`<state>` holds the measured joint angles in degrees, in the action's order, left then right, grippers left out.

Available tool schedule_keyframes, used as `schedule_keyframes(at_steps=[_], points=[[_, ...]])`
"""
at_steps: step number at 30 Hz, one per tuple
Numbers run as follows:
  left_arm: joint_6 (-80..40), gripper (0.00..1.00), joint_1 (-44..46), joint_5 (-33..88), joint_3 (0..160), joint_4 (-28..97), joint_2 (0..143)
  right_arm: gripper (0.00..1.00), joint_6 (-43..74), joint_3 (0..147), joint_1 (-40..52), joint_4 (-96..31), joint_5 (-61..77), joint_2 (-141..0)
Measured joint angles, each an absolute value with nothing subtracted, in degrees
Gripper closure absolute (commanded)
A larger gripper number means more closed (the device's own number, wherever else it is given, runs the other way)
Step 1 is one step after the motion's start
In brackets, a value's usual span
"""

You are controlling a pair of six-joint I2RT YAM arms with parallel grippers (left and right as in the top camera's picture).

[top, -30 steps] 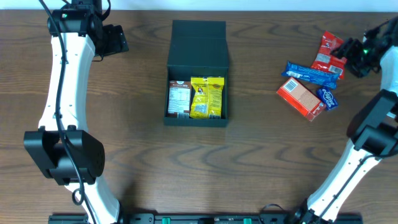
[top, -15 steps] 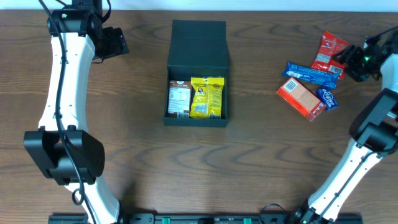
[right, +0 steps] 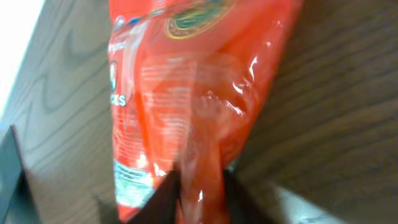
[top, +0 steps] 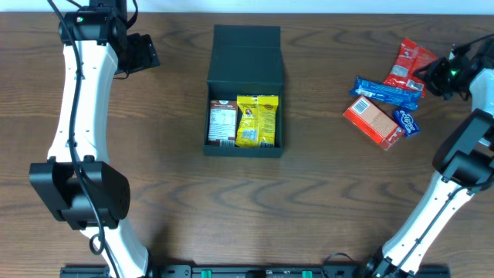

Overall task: Pack container
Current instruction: 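Grasp the red chip bag with right gripper and lift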

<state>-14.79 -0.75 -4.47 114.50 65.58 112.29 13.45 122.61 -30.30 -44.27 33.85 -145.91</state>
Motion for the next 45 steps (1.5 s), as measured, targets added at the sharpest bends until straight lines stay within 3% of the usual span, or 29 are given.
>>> schedule_keyframes(at_steps=[10, 16, 22, 32, 38, 45], points=[[-14.8, 0.05, -0.8, -4.5, 114.5, 65.6, 112.3, 0.99, 14.8, 127.5, -30.3, -48.4, 36.2, -146.4], [-14.8, 0.05, -0.8, -5.1, 114.5, 65.6, 112.3, 0.99, 13.7, 144.4, -29.3, -61.2, 36.1, -146.5], [-14.4, 0.05, -0.8, -5.4, 114.5, 65.6, 112.3, 0.98, 7.9, 154.8, -22.8, -77.8, 39.5, -143.7], [-10.4, 0.05, -0.8, -5.5, 114.5, 67.2, 112.3, 0.98, -4.2, 156.0, -1.0, -95.5, 38.3, -140.1], [-10.0, 0.05, -1.3, -4.1, 114.5, 68.1, 112.3, 0.98, -7.2, 155.4, 4.3, -97.2, 31.7, -136.7], [-10.0, 0.05, -2.6, -2.4, 114.5, 68.1, 112.3, 0.98, -8.6, 146.1, 6.1, -96.5, 27.6, -118.4]])
